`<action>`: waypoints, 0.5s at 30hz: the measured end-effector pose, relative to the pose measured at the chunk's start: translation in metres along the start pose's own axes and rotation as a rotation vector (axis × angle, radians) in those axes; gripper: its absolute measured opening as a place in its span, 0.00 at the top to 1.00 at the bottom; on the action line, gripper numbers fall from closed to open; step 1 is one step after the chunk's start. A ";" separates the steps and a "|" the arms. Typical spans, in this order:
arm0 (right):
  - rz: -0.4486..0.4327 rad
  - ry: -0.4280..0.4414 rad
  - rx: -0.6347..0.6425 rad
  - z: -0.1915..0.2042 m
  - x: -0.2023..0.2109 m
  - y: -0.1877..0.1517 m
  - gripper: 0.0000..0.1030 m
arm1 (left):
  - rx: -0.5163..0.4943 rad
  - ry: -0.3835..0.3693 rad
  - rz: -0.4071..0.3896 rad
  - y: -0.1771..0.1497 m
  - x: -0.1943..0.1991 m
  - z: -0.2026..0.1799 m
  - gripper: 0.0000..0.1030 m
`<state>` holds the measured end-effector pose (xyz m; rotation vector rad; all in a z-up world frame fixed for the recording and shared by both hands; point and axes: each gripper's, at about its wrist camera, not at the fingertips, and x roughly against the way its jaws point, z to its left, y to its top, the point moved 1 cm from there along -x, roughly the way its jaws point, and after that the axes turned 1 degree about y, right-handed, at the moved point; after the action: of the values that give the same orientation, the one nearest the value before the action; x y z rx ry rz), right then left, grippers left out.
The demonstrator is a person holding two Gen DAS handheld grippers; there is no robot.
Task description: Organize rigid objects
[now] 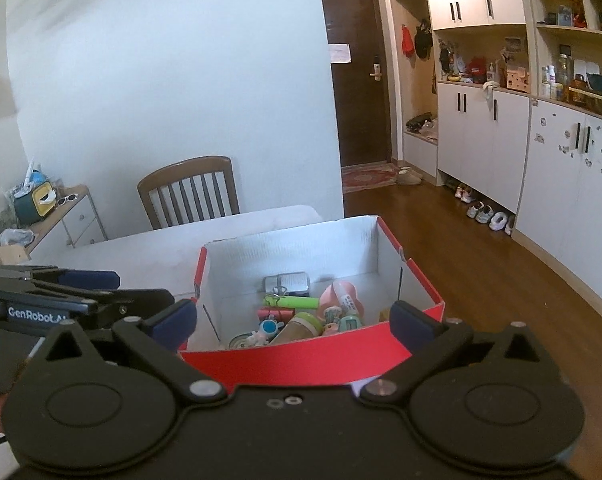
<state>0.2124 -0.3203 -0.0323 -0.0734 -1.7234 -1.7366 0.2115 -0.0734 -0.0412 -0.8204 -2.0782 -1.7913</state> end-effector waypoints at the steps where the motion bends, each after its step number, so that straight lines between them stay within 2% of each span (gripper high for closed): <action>1: -0.001 -0.001 -0.001 0.000 0.001 0.000 0.00 | -0.001 0.002 0.000 0.000 0.000 0.000 0.00; 15: 0.004 -0.020 -0.036 0.003 0.003 -0.004 0.00 | -0.004 0.010 -0.010 -0.003 0.006 0.001 0.00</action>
<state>0.2064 -0.3191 -0.0342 -0.1112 -1.7058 -1.7693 0.2047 -0.0707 -0.0409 -0.8016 -2.0774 -1.8013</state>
